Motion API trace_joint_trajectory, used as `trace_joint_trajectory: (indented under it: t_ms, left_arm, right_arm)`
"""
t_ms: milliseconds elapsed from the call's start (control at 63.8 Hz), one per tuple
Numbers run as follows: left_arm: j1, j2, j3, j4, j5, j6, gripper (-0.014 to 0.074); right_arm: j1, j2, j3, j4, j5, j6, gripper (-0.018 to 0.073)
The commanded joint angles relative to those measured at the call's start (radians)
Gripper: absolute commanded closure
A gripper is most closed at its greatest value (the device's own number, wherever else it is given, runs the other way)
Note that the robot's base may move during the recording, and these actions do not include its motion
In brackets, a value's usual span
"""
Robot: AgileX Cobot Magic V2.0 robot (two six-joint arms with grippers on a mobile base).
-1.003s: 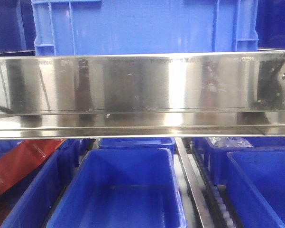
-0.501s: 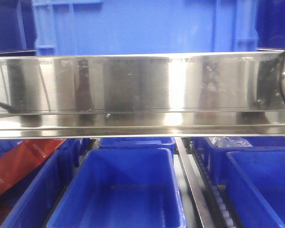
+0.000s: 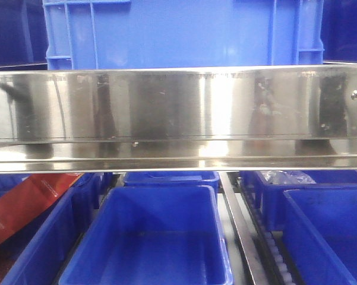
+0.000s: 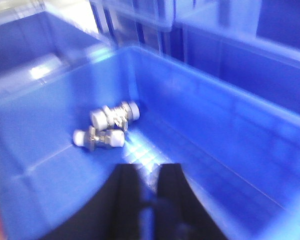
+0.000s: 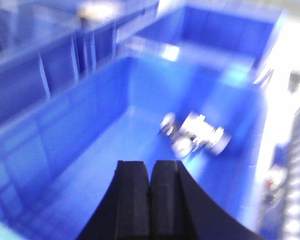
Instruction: Place valve from conveyor to right shelf box
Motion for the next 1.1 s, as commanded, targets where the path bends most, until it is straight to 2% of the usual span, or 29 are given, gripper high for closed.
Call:
trace_joint_trajectory:
  t_ms: [0,63,157,376,533,642,878,1081]
  left_arm:
    - [0.028,-0.058,0.008,0.003,0.04,-0.003,0.0707]
    - [0.05,-0.098,0.053,0.003,0.047,-0.016,0.0707]
    - [0.086,-0.185,0.199,-0.021,0.001,-0.031,0.0707]
    - [0.104,-0.479,0.663,-0.033,-0.312,-0.031,0.0707]
    - [0.104,-0.7,0.962,-0.033,-0.465,-0.031,0.0707]
    - [0.104,-0.852,1.136,-0.033,-0.523,-0.031,0.0707]
    - [0.104,-1.134,1.412,-0.033,-0.601,-0.031,0.0707]
    - [0.104,-1.265,1.551,-0.033,-0.681,-0.031,0.0707]
  right_arm:
    - [-0.002,-0.083,0.067,-0.024,-0.054,0.008,0.0715]
    - [-0.002,-0.152,0.157,-0.024,-0.114,0.008,0.0717]
    - [-0.002,-0.257,0.317,-0.024,-0.201,0.008,0.0717]
    - [-0.002,-0.516,0.686,-0.028,-0.387,0.006,0.0717]
    - [-0.002,-0.705,0.957,-0.035,-0.489,0.006,0.0722]
    - [-0.002,-0.823,1.106,-0.035,-0.537,0.006,0.0722]
    - [-0.002,-1.001,1.347,-0.035,-0.603,0.006,0.0722]
    - [-0.002,-1.04,1.442,-0.035,-0.637,0.006,0.0722]
